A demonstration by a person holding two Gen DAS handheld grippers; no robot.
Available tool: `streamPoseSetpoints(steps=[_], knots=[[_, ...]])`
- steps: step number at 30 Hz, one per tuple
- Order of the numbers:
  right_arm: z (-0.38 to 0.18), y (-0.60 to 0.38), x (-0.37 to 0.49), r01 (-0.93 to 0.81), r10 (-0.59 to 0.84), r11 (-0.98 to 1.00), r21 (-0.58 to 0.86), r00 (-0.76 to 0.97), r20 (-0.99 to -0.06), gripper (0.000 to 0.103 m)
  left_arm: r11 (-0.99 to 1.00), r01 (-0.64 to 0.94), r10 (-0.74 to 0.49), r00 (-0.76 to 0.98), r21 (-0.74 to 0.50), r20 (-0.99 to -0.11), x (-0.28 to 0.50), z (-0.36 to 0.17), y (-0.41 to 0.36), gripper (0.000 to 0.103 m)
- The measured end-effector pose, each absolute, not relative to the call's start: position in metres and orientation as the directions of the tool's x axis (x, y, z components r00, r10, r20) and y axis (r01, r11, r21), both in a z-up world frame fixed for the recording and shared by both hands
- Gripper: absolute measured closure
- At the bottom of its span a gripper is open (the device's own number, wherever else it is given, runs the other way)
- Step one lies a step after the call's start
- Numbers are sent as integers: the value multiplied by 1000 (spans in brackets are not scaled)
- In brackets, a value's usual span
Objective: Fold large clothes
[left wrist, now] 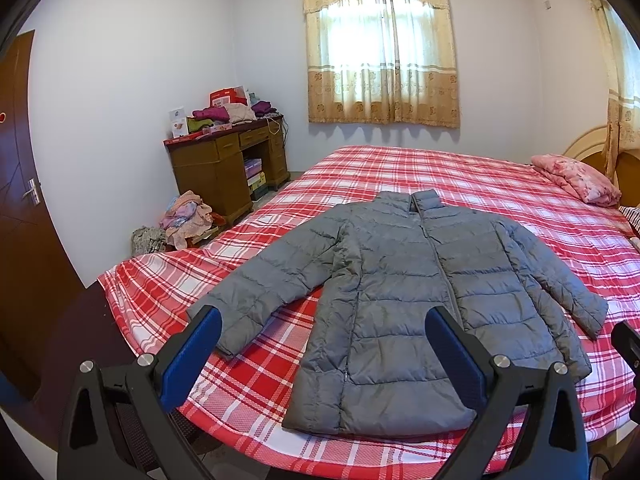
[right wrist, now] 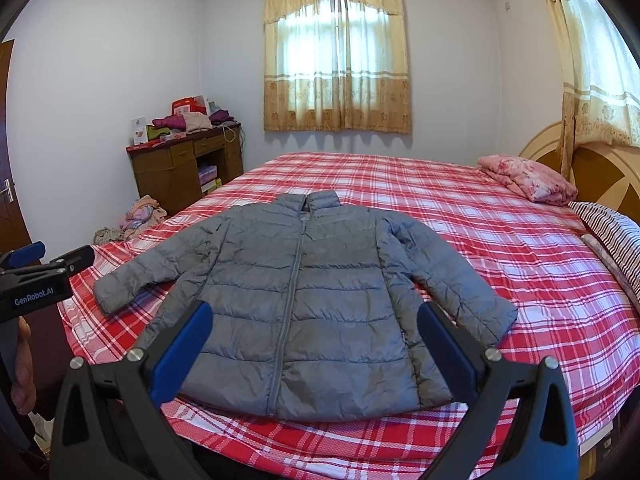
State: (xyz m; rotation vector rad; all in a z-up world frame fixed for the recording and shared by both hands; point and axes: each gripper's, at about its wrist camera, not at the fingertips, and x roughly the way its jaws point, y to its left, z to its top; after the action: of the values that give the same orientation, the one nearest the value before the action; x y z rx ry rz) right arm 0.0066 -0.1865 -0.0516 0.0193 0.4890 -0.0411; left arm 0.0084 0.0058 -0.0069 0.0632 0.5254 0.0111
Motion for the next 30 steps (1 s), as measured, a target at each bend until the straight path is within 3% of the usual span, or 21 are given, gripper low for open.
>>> streamPoseSetpoints(steps=[30], knots=[[-56, -186, 7, 39, -28, 999, 14, 877, -479, 0, 998, -7, 36, 870, 62, -491, 8, -7, 12, 1]])
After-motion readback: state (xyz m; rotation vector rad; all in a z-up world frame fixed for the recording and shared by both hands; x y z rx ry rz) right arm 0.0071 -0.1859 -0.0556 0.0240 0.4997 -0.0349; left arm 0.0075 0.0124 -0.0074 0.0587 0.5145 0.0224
